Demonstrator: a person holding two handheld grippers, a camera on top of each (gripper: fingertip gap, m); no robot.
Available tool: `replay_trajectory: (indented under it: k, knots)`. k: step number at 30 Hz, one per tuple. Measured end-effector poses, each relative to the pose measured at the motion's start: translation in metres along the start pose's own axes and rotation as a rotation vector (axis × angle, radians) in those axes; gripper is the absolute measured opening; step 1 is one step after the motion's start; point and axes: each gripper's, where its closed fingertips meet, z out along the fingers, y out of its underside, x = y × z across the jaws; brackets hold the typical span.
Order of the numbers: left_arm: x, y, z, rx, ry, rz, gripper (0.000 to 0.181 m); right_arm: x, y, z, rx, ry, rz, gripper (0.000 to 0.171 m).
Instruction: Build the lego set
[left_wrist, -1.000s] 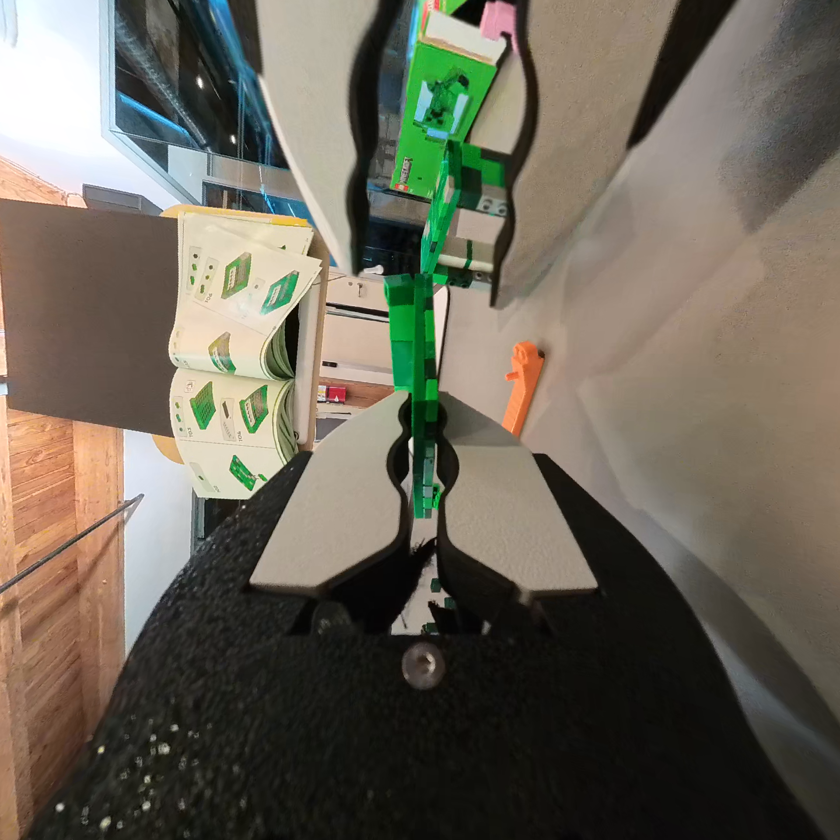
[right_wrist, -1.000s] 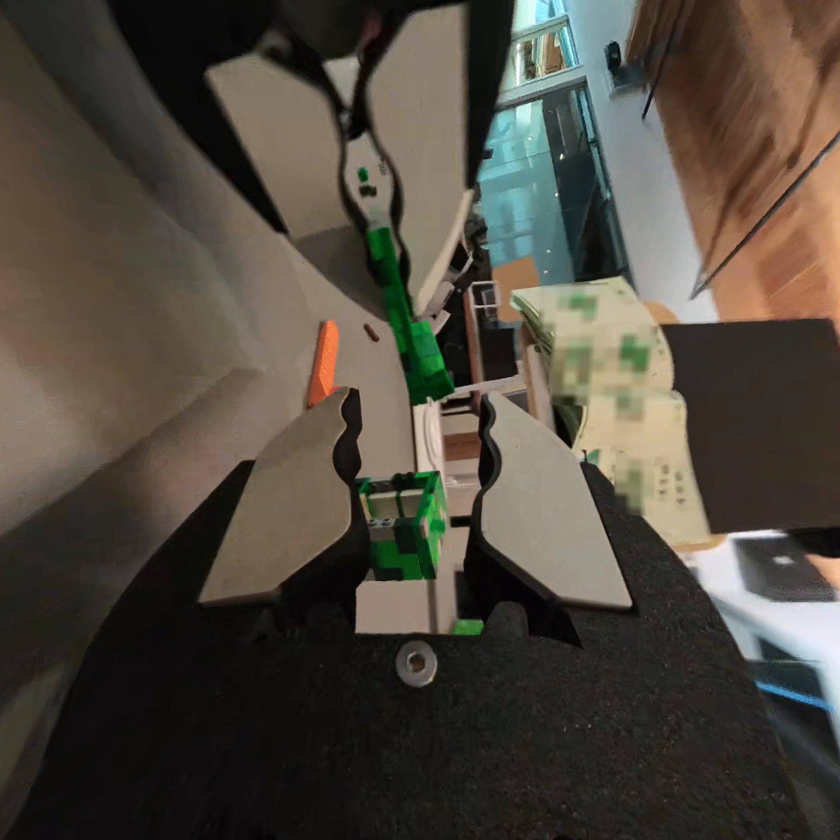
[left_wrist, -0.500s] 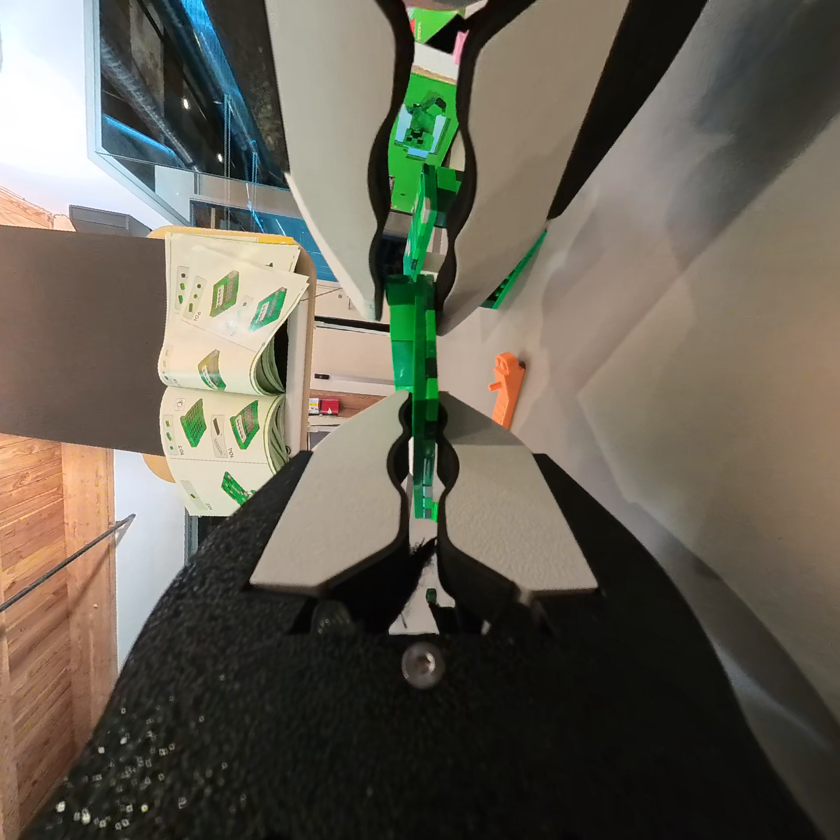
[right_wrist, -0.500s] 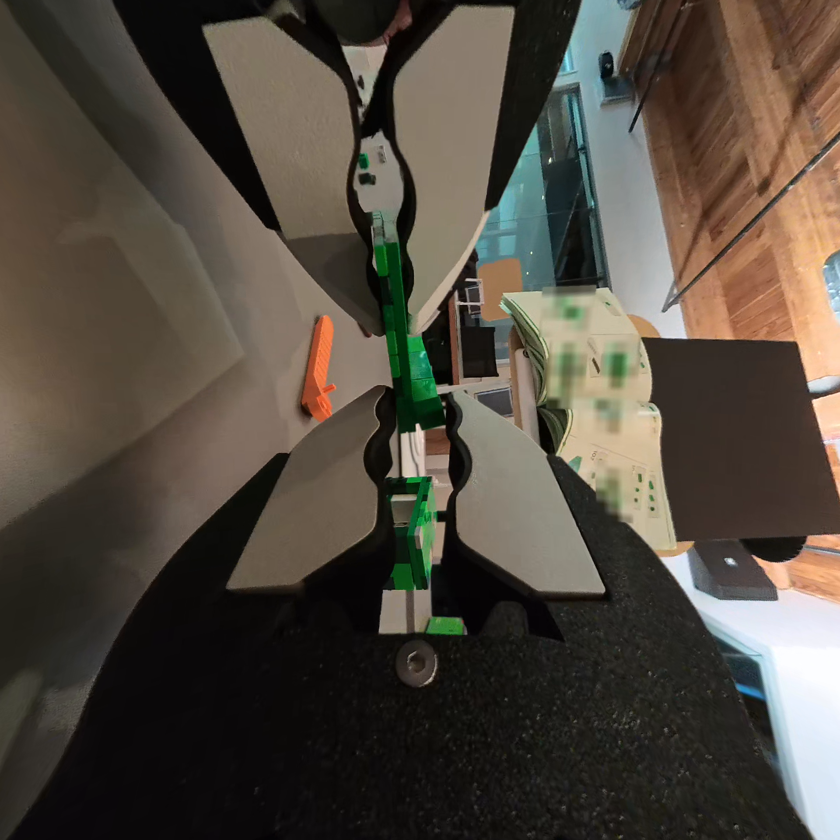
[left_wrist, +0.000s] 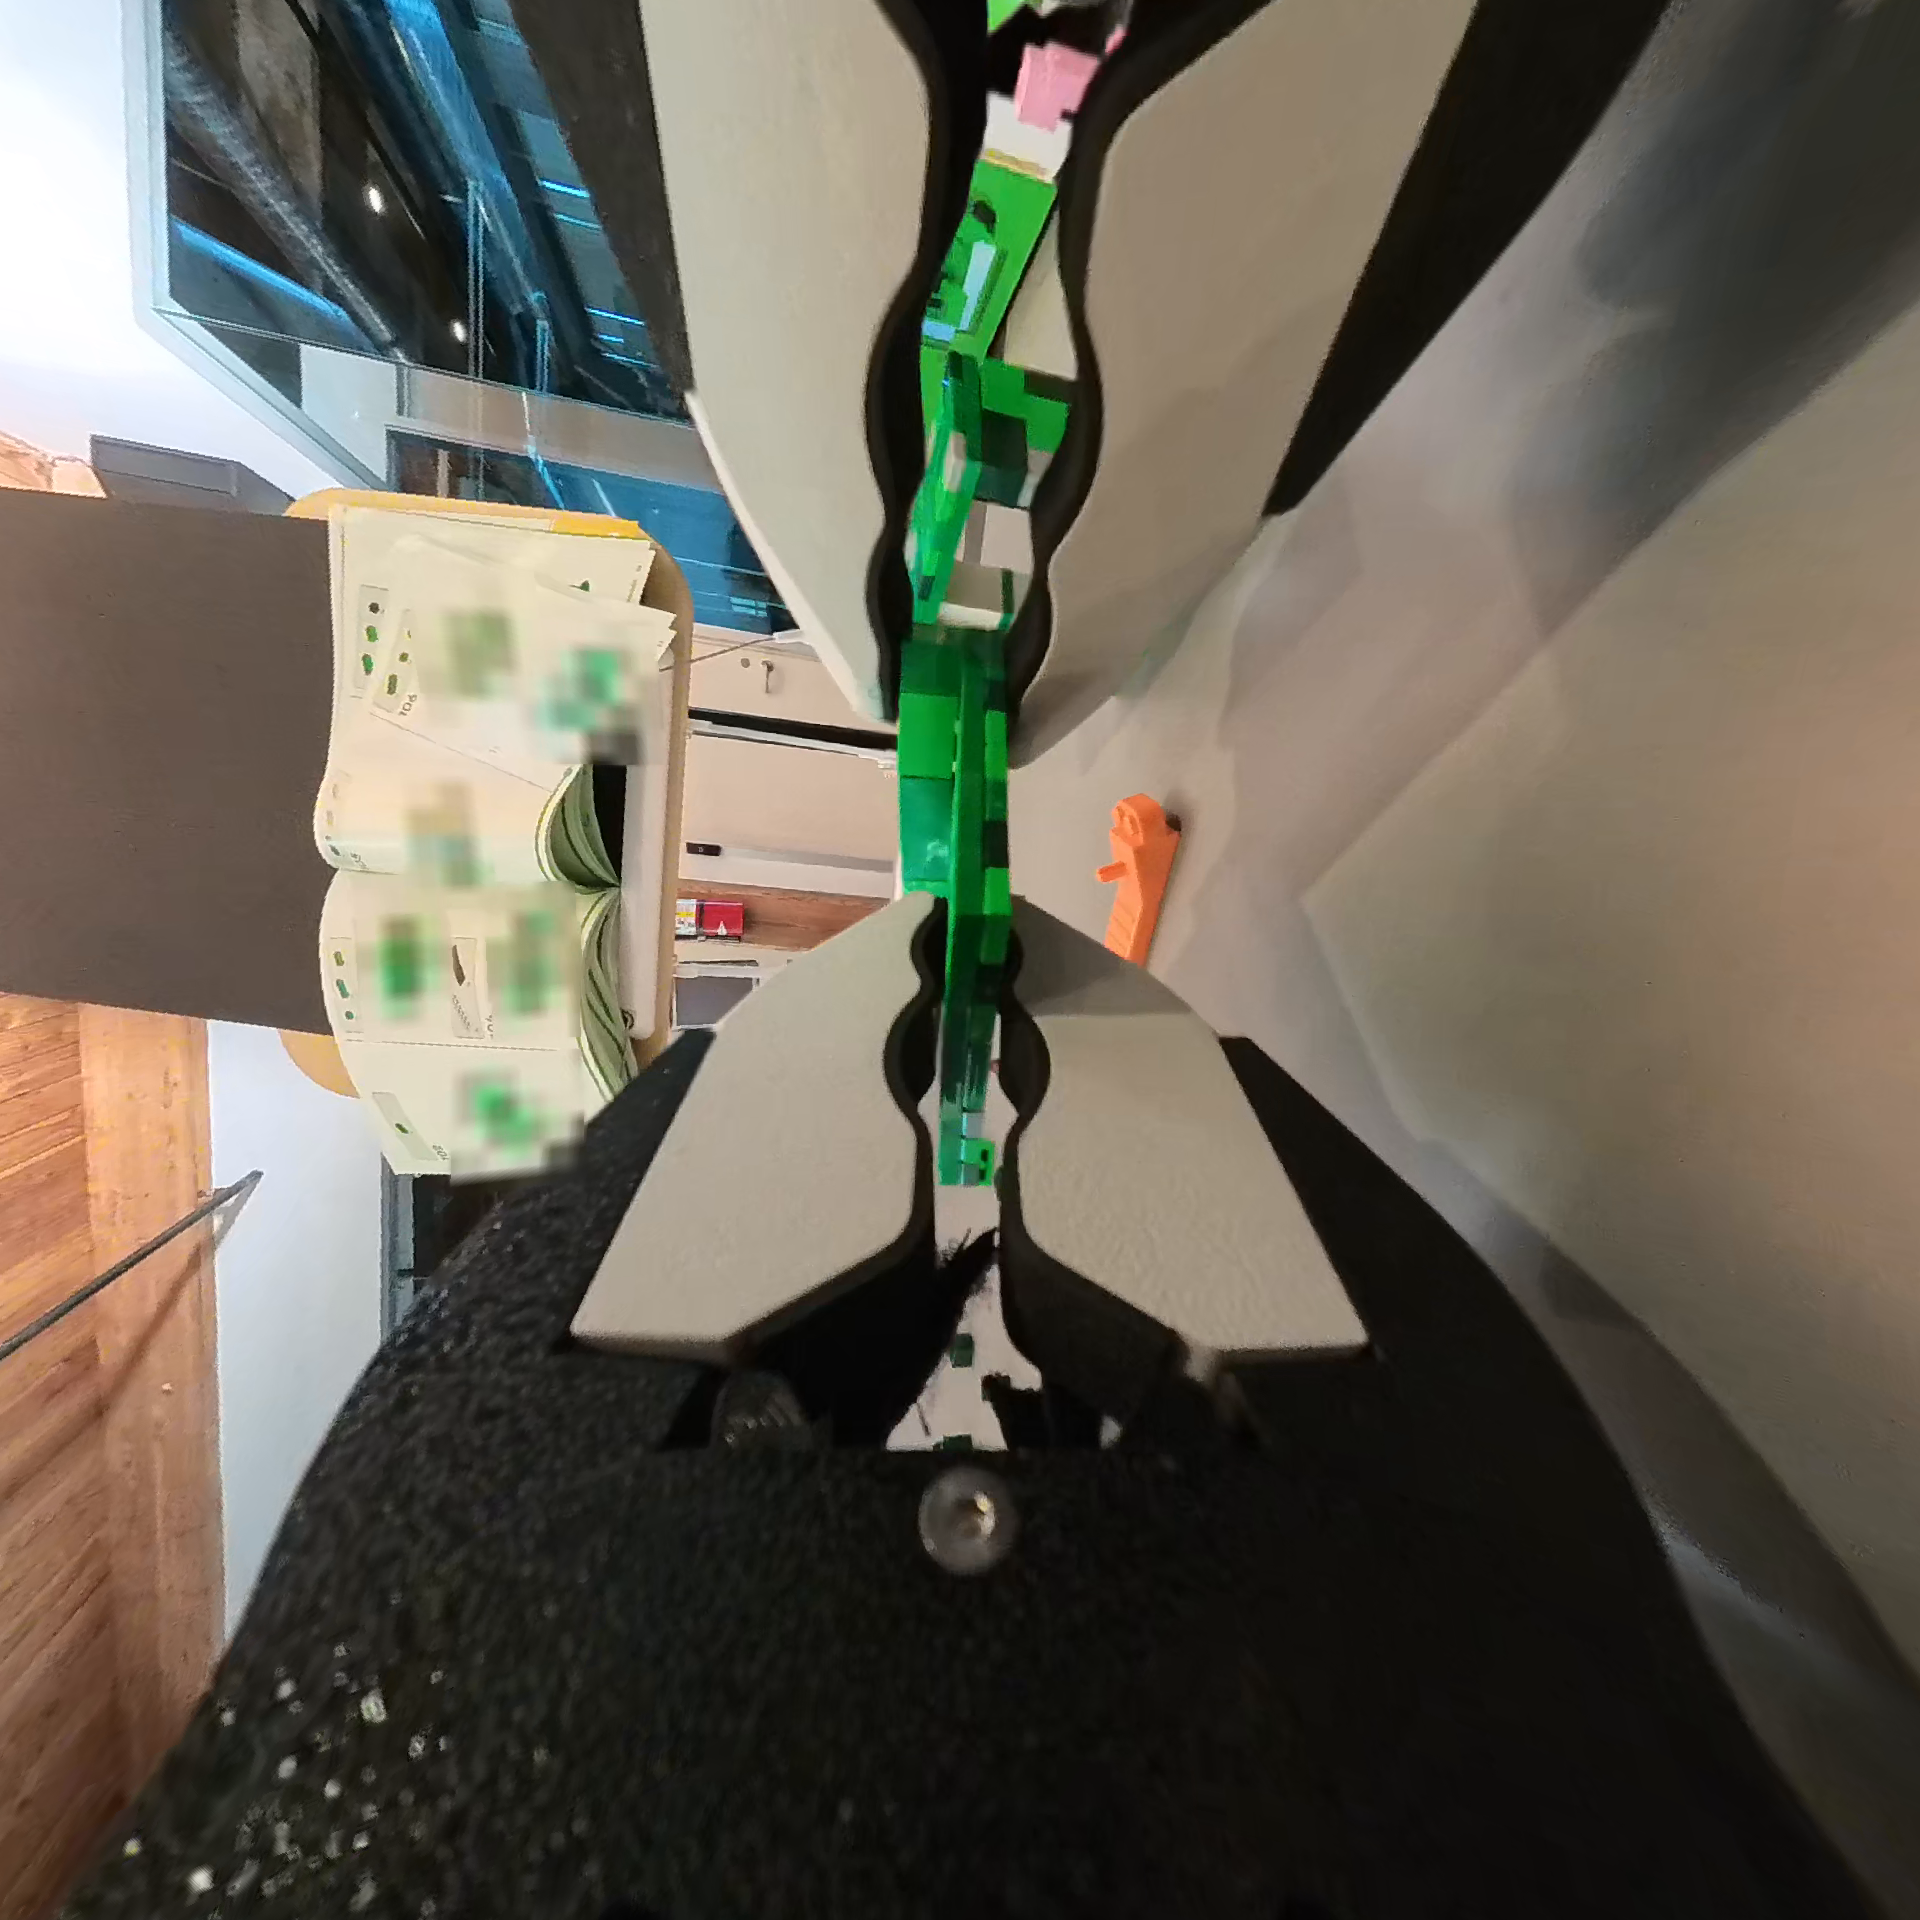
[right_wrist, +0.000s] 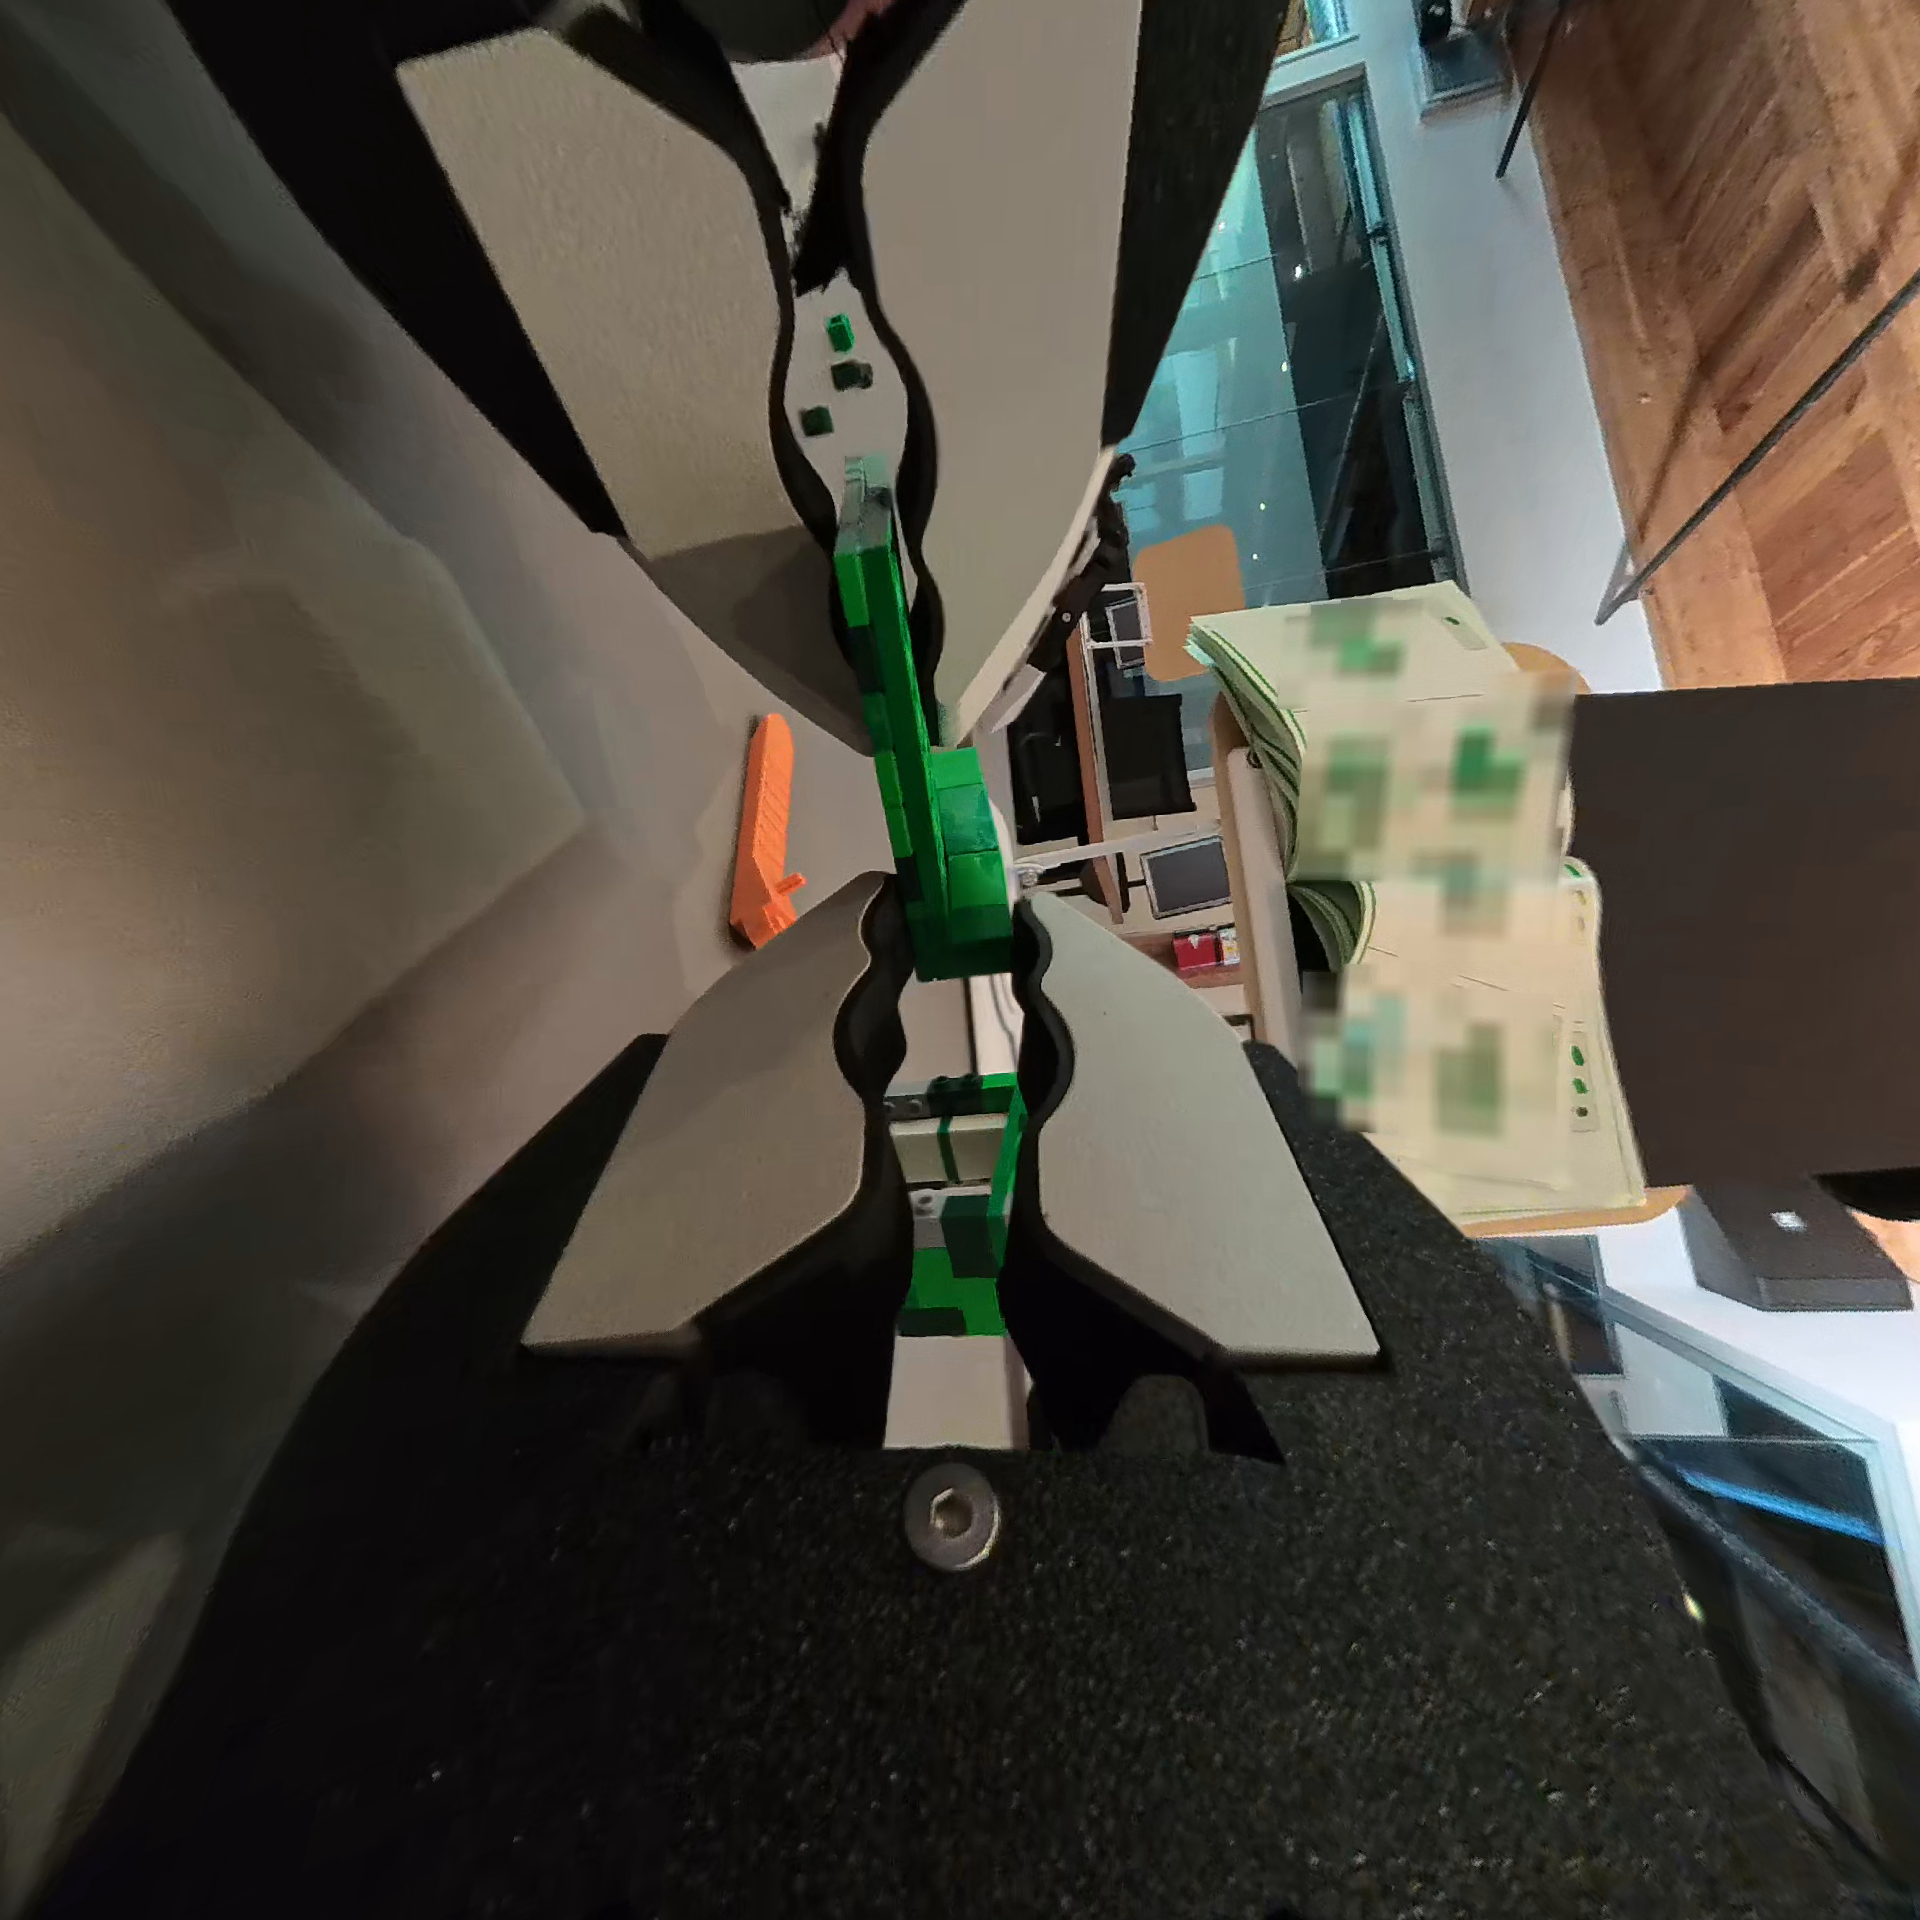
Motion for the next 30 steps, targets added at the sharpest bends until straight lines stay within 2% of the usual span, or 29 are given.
replay_trajectory:
  k: [4,7,8,14,17,19,23,30]
  knots:
    - [-0.002,0.003,0.002,0.001,-0.009,0.000,0.006,0.001,0.000,0.002,0.025,0.000,0.135,0.021]
    - [-0.010,0.017,0.003,-0.031,-0.062,0.060,0.006,0.007,-0.002,-0.001,0.075,0.041,0.231,0.042]
    - [-0.015,0.021,0.002,-0.032,-0.086,0.070,0.005,0.009,-0.003,-0.002,0.104,0.060,0.269,0.044]
    - [-0.026,0.040,0.001,-0.053,-0.128,0.012,0.006,0.011,-0.024,-0.012,0.299,0.004,0.420,0.042]
    - [-0.021,0.037,0.003,-0.030,-0.104,-0.017,0.006,0.017,-0.022,-0.016,0.321,0.004,0.515,0.038]
    - [-0.021,0.032,0.002,-0.003,-0.104,-0.047,0.006,0.023,-0.016,-0.017,0.327,0.005,0.647,0.028]
    - [-0.021,0.033,0.001,-0.008,-0.100,-0.066,0.006,0.036,-0.011,-0.021,0.404,-0.017,0.903,0.025]
    - [-0.016,0.037,0.003,-0.010,-0.063,-0.066,0.006,0.039,0.000,-0.019,0.390,-0.016,0.971,0.013]
